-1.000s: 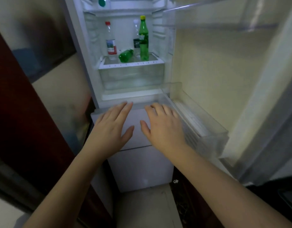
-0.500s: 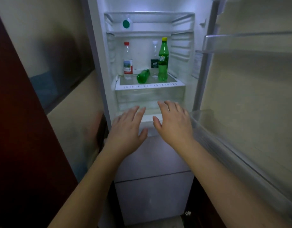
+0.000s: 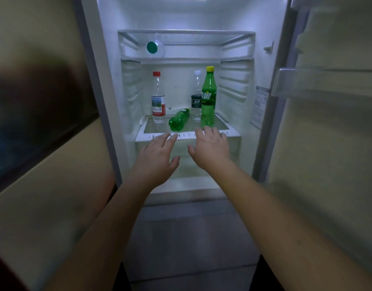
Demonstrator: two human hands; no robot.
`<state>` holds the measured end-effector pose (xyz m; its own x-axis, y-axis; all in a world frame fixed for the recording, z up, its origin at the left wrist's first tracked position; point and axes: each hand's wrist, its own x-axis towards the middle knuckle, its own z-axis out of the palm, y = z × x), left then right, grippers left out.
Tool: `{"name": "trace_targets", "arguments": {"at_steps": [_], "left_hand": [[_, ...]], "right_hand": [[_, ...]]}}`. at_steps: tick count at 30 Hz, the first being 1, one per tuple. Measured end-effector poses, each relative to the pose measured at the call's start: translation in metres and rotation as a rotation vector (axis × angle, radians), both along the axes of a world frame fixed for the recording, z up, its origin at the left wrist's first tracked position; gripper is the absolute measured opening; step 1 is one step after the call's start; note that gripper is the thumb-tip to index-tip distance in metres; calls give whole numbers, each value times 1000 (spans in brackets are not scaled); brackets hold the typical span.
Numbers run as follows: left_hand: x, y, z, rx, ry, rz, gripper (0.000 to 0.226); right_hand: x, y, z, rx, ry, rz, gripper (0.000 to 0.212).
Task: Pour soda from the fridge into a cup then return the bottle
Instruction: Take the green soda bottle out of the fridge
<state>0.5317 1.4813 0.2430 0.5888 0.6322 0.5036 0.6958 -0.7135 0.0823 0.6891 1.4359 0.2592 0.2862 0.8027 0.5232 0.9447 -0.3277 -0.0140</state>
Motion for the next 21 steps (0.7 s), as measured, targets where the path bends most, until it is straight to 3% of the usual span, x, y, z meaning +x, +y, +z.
{"name": "trace_targets", "arguments": {"at_steps": [13,21], "left_hand": [[67,91,42,137,77,18,62],[118,157,42,0,31,6,61]], "right_hand": [[63,80,5,-51,-66,46,61],[78,122,-1,-67,-113,39,61]]}}
